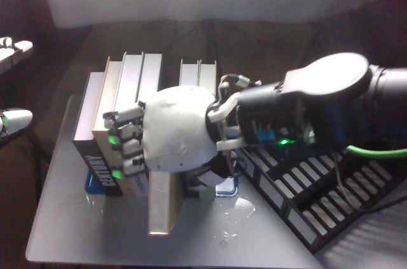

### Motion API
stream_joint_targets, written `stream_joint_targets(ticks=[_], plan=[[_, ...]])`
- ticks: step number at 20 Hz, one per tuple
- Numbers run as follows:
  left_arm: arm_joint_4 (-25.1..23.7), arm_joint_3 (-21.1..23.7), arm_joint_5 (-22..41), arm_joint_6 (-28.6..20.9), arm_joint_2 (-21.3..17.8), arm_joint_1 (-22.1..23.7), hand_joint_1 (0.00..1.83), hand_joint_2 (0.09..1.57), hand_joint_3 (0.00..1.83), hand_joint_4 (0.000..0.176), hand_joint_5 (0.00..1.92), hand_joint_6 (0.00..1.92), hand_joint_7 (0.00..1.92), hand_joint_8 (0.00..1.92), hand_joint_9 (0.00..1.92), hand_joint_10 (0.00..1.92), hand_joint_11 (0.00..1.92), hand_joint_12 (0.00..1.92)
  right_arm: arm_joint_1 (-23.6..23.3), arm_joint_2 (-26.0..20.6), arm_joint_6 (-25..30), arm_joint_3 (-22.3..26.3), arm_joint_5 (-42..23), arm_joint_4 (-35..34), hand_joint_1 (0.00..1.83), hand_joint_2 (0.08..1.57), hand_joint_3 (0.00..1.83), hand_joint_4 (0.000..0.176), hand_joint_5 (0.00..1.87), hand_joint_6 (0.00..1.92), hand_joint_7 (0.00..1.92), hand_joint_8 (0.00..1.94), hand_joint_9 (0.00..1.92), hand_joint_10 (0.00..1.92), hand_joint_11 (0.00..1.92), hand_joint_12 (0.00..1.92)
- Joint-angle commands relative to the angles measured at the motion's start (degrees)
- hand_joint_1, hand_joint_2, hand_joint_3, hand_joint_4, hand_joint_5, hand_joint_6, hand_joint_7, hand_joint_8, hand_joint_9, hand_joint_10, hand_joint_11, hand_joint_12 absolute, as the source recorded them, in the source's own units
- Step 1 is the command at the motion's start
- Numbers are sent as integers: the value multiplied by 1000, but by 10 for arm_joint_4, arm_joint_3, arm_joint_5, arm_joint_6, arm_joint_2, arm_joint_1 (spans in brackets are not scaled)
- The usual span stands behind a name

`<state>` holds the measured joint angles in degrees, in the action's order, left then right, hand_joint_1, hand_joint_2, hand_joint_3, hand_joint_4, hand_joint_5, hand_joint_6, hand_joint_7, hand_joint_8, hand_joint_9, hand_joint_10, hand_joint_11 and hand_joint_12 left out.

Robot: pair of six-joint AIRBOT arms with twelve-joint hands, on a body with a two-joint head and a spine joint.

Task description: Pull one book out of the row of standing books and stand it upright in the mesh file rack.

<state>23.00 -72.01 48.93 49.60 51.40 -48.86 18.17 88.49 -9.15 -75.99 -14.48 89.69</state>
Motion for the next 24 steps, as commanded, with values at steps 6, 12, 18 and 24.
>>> stream_joint_targets(ticks=[6, 12, 18, 24], plan=[[8, -3, 80, -6, -15, -5, 399, 1311, 6, 67, 0, 0, 0, 0, 0, 0, 0, 0, 9, 21, -9, -13, 5, -4, 778, 1436, 22, 0, 711, 35, 414, 8, 166, 15, 0, 0], [4, -7, 83, -9, -12, -6, 453, 1334, 5, 42, 0, 0, 0, 0, 0, 0, 0, 0, 17, 33, -12, -25, 14, -2, 267, 1468, 26, 0, 601, 9, 322, 5, 71, 37, 0, 109], [-6, -9, 83, -13, -10, 0, 469, 1359, 7, 0, 0, 0, 0, 0, 0, 0, 0, 0, 22, 44, -16, -34, 24, -2, 1188, 1225, 8, 0, 558, 6, 301, 0, 53, 30, 0, 0], [-10, -12, 83, -15, -8, 3, 454, 1365, 5, 0, 0, 0, 0, 0, 0, 0, 0, 0, 28, 58, -17, -48, 32, -2, 1216, 1224, 0, 0, 573, 49, 369, 37, 120, 63, 0, 0]])
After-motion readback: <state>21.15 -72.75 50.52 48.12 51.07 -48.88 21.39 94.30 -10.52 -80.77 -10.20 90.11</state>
